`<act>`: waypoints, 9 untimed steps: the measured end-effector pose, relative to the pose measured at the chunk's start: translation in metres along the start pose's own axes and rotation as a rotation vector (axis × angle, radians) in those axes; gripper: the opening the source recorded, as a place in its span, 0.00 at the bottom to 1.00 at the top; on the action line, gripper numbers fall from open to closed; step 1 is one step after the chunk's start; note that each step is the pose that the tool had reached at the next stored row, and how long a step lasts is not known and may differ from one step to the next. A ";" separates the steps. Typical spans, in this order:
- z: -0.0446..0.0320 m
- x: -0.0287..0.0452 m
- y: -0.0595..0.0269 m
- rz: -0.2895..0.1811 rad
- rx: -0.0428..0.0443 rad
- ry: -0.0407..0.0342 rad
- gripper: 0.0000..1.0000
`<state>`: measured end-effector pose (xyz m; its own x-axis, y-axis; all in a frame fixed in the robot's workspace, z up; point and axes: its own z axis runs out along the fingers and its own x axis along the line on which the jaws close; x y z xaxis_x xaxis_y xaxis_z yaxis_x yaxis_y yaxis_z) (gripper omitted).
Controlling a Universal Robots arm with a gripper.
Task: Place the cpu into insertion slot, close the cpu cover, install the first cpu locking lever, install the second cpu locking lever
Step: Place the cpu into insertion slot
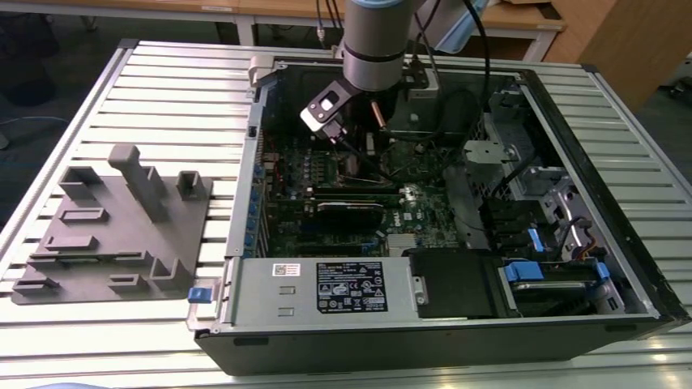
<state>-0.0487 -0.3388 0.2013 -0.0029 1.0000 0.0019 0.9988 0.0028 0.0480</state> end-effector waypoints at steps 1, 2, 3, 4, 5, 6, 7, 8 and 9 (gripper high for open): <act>0.0006 0.0003 0.0000 0.000 -0.0001 0.0002 0.54; 0.0014 0.0003 0.0000 0.000 0.0000 0.0000 0.54; 0.0023 0.0003 0.0000 0.000 0.0001 -0.0001 0.54; 0.0033 0.0004 0.0000 0.001 0.0000 0.0000 0.54; 0.0041 0.0004 0.0001 0.001 0.0000 0.0000 0.54; 0.0046 0.0004 0.0002 0.002 0.0001 0.0000 0.54; 0.0049 0.0003 0.0001 0.002 0.0001 -0.0002 0.54; 0.0051 0.0003 0.0001 0.003 0.0001 -0.0003 0.54; 0.0054 0.0003 0.0002 0.004 0.0001 -0.0003 0.54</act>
<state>-0.0482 -0.3384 0.1959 0.0014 1.0000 0.0018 0.9989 -0.0014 0.0479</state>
